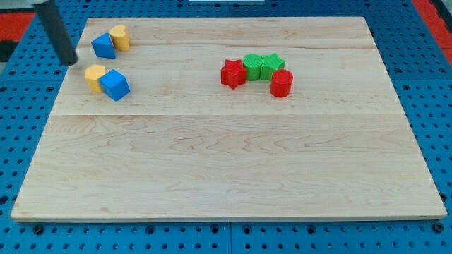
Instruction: Push the yellow hexagon closer to the blue triangle
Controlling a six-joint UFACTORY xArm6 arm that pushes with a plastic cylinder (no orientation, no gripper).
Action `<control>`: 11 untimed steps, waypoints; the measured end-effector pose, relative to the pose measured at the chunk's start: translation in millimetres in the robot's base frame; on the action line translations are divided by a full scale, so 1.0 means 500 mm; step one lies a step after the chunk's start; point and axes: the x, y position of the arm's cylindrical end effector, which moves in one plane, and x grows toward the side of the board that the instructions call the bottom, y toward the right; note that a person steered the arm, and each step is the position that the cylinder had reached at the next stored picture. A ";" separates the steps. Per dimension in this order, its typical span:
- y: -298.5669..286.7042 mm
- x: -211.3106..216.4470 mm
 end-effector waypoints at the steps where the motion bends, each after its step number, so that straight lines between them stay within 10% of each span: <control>1: -0.001 0.111; 3: 0.161 0.255; 11: 0.209 0.002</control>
